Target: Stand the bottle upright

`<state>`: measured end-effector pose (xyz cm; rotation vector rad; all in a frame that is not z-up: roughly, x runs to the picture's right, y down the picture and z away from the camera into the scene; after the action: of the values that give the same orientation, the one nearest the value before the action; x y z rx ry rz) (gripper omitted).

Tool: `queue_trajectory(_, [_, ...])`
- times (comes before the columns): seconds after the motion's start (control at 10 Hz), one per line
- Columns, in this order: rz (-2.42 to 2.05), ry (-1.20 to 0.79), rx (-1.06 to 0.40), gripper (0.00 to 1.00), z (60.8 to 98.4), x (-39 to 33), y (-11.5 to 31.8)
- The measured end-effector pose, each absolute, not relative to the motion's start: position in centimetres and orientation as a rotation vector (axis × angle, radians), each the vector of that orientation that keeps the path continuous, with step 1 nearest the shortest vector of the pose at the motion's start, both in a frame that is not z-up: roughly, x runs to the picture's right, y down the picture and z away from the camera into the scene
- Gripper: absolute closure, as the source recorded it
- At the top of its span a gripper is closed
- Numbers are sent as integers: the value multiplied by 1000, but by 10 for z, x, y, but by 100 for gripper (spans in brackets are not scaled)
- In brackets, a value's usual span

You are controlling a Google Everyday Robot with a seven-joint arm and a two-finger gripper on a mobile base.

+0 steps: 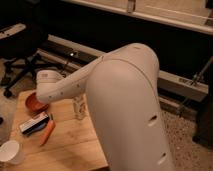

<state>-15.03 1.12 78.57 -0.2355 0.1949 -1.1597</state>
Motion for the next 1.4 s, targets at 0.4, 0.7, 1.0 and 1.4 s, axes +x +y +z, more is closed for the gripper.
queue_trajectory(0.4, [-1152,198,-235,20,787,-153,16])
queue_trajectory(0.7, [-1147,136,-255,20,788,-159,25])
queue_trajectory(1.0, [-1091,-94,-291,20,786,-168,36])
queue_trajectory(1.4, [-1035,-300,-294,20,772,-116,1])
